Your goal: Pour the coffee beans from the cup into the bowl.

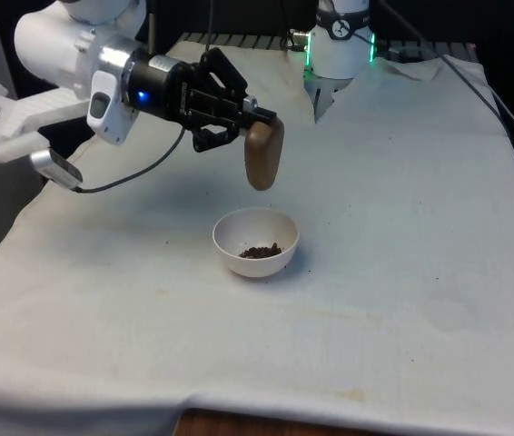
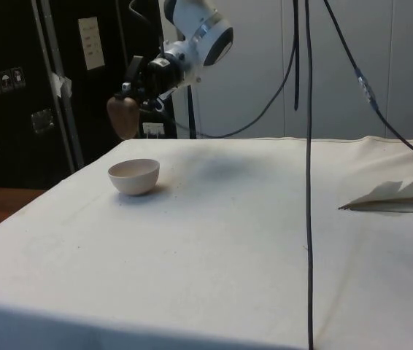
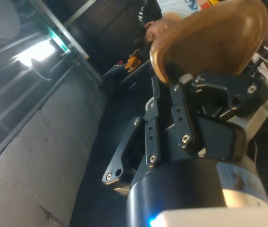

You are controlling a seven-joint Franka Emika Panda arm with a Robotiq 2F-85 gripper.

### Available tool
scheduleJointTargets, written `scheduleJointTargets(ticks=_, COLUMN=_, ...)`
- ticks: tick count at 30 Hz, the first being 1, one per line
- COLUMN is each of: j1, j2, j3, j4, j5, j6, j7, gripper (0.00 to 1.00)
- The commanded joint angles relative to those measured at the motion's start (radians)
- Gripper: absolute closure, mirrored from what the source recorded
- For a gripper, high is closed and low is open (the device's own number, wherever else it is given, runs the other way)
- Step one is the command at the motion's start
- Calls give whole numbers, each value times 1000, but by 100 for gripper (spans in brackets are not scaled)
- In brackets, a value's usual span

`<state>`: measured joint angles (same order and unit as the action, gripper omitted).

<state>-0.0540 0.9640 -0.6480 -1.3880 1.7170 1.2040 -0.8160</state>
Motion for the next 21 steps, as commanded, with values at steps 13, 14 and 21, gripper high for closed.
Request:
scheduleJointTargets(ticks=13, j1=43, j2=-32, j3=-43, j4=-17, j5=-72, j6=15, j7=-14, gripper=100)
scheduleJointTargets(ticks=14, j1=45, j2=-34, j3=-44, j4=-18, j5=-78, j6=16, j7=-16, gripper=100)
scheduleJointTargets(ticks=21, j1=59, j2=-63, j3=-51, j4=-39, j5=-129, j6=16, j7=-40, gripper=100)
